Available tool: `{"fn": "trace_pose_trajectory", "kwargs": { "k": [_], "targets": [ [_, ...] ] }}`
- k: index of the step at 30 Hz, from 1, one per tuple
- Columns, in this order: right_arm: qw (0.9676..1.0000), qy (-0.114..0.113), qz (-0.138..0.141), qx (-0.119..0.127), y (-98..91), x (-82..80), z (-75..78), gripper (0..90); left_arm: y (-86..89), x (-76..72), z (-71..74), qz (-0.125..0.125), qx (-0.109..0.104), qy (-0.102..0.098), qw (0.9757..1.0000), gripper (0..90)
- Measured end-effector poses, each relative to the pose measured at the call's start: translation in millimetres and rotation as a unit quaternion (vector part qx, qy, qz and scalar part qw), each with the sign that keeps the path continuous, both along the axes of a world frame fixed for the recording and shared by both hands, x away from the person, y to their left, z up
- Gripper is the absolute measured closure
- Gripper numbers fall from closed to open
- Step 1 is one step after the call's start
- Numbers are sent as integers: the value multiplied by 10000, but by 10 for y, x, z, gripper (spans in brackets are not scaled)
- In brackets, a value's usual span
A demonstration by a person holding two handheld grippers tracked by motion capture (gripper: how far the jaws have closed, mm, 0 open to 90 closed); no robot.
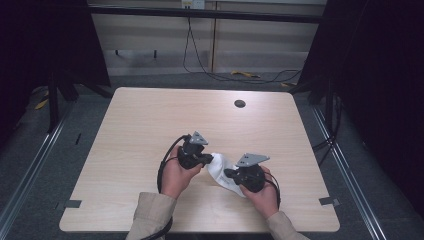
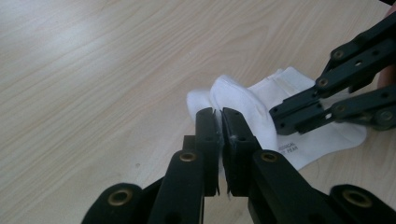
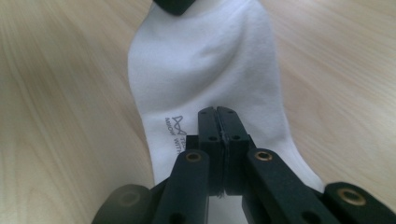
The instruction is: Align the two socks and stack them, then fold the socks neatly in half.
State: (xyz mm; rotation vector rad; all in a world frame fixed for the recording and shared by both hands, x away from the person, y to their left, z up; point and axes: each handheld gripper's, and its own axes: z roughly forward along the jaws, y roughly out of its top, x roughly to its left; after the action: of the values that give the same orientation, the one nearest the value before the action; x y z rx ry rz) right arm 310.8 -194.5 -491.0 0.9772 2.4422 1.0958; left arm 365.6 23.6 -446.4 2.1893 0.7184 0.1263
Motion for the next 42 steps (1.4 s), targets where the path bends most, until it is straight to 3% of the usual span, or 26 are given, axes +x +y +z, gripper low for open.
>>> {"fn": "trace_pose_trajectory", "kwargs": {
  "k": [1, 7, 15, 21, 27, 31, 35, 42],
  "targets": [
    [9998, 80, -7, -175, 27, 14, -49, 894, 0, 3, -2, -16, 23, -5, 10000, 862],
    [10000, 38, -58, -16, -9, 20, -20, 878, -16, -3, 4, -25, 65, -49, 10000, 862],
    [9992, -136, -332, 201, -387, -86, 134, 864, 26, 11, 0, 19, 127, -45, 9999, 861],
    [9990, -76, -399, 211, -590, -256, 149, 847, -14, 4, 49, -21, 180, -86, 9998, 861],
    [9992, -87, -287, 275, -625, -364, 181, 815, -67, -5, 79, -89, 137, -99, 9998, 862],
    [9996, -101, -270, -6, -567, -389, 136, 755, -88, -18, 107, -162, 155, -106, 9997, 861],
    [9993, -19, -367, -76, -572, -389, 93, 789, -124, -46, 157, -227, 141, -149, 9995, 861],
    [9989, 228, -400, 30, -584, -352, 37, 841, -234, -91, 224, -399, 167, -183, 9989, 862]
  ]
}}
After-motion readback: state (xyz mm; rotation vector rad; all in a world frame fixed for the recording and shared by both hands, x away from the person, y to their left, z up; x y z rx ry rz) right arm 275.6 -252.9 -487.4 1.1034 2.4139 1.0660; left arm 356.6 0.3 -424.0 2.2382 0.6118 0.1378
